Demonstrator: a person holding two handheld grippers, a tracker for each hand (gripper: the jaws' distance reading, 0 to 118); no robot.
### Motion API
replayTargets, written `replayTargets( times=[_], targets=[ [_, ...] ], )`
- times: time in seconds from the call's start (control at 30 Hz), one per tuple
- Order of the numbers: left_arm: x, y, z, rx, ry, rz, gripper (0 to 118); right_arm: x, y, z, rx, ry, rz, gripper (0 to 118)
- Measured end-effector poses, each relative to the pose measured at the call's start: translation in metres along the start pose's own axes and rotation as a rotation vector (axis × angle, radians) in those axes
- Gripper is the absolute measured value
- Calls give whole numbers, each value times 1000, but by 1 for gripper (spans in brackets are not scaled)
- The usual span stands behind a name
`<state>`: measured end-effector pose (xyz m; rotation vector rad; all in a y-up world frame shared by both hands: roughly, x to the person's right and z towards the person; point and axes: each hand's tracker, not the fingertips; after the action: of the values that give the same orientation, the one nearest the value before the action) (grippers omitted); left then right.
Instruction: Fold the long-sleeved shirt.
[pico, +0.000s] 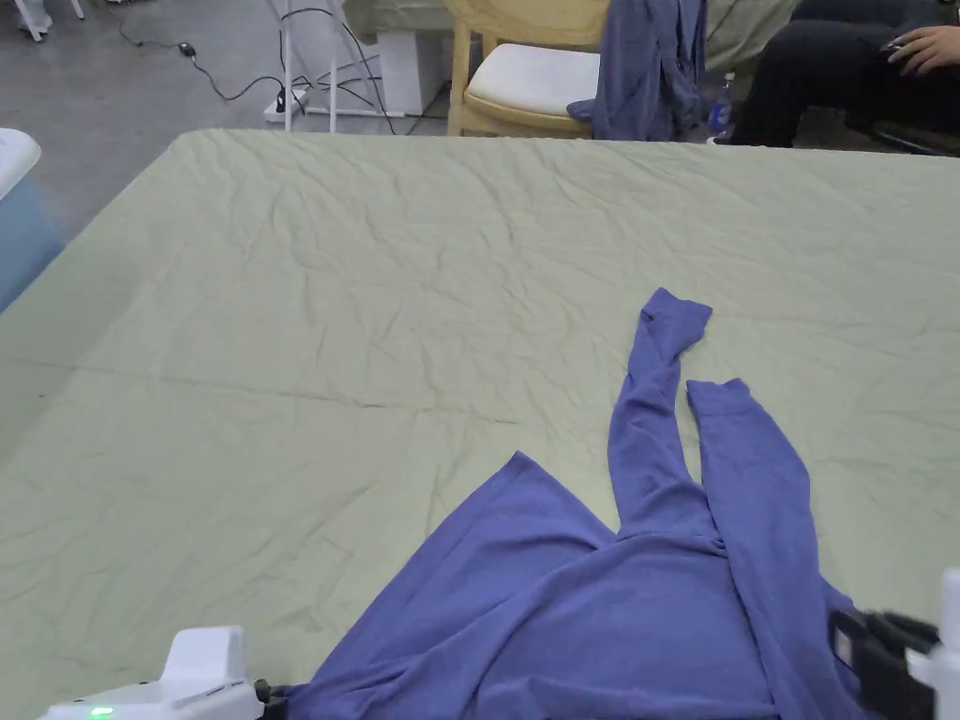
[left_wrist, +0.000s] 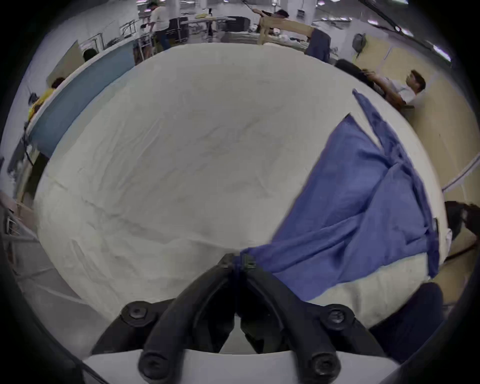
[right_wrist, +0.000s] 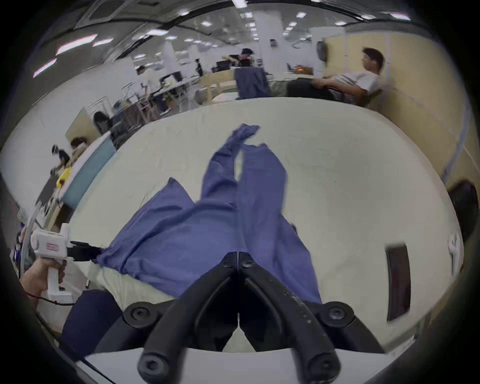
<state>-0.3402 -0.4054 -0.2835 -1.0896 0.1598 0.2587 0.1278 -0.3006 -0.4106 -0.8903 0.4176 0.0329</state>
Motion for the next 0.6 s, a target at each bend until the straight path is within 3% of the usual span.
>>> replayTargets(
  times=[0.03,0.07,0.1,0.13,0.3,0.33,0.4,0.43,0.47,0.5,0.57,0.6],
  targets=[
    [1,-1,4,24,2,3,0,-3,17,-15,-2,17,23,31],
    [4,-2,8,19,-27,20,0,-6,36,-34,-8,39,51,66],
    [5,3,18,27,-30,17,0,-9,55,-56,-19,49,77,115],
    [5,3,22,38,-34,21,0,-15,75,-83,-50,44,105,118],
    [1,9,35,65,-61,37,0,-49,134,-199,-214,-78,279,114],
    [-1,11,38,73,1,-7,0,-53,137,-217,-278,-103,284,108],
    [-2,13,41,80,12,-21,0,-53,127,-238,-400,-133,218,80],
    [-2,13,42,81,10,-24,0,-53,124,-245,-434,-148,167,73],
    [-2,14,43,78,-12,-14,0,-51,120,-249,-460,-167,116,73],
    [-2,15,45,80,-17,-15,0,-50,116,-247,-445,-152,101,56],
    [-1,17,46,84,-22,-17,0,-50,120,-237,-419,-142,161,54],
    [-1,18,46,85,-37,-13,0,-53,121,-229,-412,-142,213,29]
  ],
)
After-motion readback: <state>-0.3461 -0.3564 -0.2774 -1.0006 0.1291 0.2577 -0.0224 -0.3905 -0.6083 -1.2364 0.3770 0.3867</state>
